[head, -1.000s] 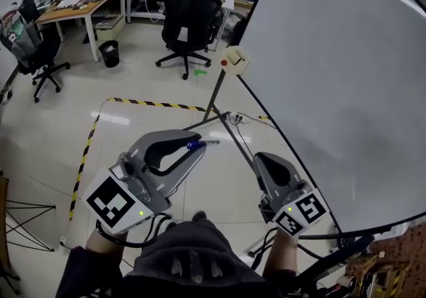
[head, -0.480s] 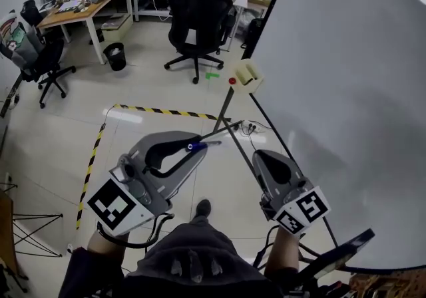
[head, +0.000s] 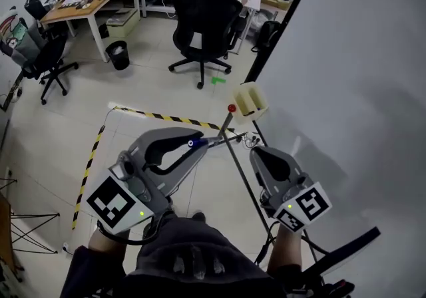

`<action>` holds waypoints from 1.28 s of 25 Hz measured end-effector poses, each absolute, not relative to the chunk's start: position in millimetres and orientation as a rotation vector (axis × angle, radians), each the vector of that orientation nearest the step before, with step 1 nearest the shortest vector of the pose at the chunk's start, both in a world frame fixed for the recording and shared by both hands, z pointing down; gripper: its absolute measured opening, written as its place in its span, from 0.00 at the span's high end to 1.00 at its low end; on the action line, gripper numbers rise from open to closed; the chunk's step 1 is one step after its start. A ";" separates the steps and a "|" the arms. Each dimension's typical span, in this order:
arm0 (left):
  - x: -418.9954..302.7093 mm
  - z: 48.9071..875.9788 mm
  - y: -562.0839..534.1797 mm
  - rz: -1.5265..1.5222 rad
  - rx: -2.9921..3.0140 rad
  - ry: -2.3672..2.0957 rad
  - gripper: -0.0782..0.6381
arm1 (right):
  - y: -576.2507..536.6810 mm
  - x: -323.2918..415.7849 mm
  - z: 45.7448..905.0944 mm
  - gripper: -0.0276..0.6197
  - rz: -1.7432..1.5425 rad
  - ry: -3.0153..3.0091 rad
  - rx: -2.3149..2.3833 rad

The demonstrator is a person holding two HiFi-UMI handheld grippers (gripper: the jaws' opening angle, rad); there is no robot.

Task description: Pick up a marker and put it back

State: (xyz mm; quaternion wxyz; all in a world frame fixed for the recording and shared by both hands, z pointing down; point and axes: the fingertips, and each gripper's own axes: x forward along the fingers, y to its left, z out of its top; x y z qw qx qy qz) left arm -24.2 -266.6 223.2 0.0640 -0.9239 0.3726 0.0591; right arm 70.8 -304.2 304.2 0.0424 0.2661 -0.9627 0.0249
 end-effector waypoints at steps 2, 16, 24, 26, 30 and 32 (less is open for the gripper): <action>-26.9 224.3 -290.9 0.184 -2.791 1.114 0.82 | -326.0 68.3 305.7 0.96 0.071 -2.937 0.817; -34.0 270.4 -496.2 0.143 -3.013 0.695 0.82 | -478.5 44.3 307.2 0.96 0.057 -2.732 1.172; 2.1 338.0 -552.4 0.000 -3.159 0.507 0.82 | -506.5 56.9 328.8 0.96 0.167 -2.610 1.334; 13.1 354.6 -559.9 -0.051 -3.168 0.491 0.82 | -511.1 59.4 332.5 0.96 0.176 -2.596 1.329; 29.8 384.5 -564.9 -0.147 -3.172 0.483 0.82 | -522.0 65.4 335.6 0.96 0.206 -2.612 1.311; 33.7 395.2 -567.0 -0.179 -3.190 0.481 0.82 | -527.2 66.2 337.7 0.96 0.219 -2.625 1.300</action>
